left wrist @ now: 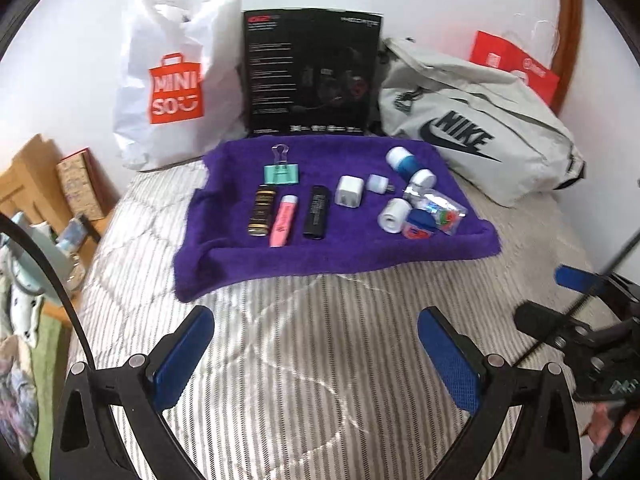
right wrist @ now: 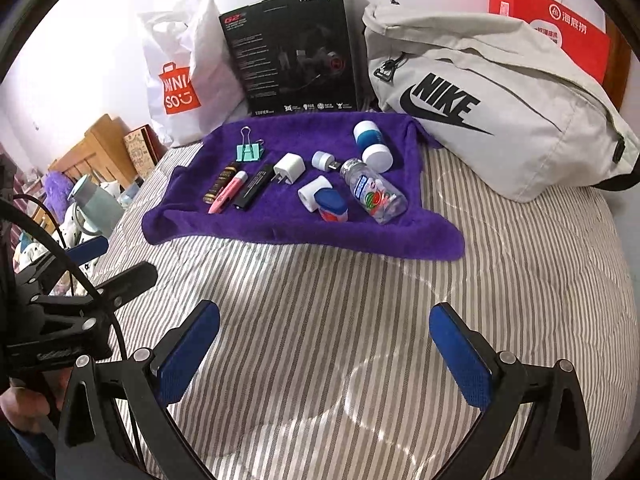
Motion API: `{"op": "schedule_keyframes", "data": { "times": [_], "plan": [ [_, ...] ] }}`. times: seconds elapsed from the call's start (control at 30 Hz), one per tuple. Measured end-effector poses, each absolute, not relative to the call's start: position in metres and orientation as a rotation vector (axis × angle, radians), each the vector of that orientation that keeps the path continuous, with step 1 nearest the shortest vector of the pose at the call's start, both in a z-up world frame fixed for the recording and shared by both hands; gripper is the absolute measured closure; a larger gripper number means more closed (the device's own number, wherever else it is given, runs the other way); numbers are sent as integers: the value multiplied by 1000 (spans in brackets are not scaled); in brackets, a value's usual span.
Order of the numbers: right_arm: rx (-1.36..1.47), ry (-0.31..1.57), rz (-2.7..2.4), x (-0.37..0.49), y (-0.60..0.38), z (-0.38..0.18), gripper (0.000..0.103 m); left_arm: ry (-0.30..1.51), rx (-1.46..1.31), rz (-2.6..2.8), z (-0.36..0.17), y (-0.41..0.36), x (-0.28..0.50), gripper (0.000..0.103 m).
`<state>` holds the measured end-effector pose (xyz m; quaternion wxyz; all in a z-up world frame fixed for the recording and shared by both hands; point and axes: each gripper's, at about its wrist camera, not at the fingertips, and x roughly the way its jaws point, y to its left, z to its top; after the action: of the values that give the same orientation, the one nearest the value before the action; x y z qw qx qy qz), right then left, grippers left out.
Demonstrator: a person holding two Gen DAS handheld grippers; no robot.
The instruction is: Organize rigid objects
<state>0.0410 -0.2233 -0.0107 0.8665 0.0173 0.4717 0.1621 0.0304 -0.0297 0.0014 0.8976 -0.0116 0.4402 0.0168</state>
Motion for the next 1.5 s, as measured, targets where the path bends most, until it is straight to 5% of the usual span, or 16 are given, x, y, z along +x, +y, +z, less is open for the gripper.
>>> {"op": "schedule_keyframes", "data": {
  "times": [1.5],
  "plan": [
    [18,1001,277,26,-226,-13,0,905,-73,48,10,-19,16,0]
  ]
}}
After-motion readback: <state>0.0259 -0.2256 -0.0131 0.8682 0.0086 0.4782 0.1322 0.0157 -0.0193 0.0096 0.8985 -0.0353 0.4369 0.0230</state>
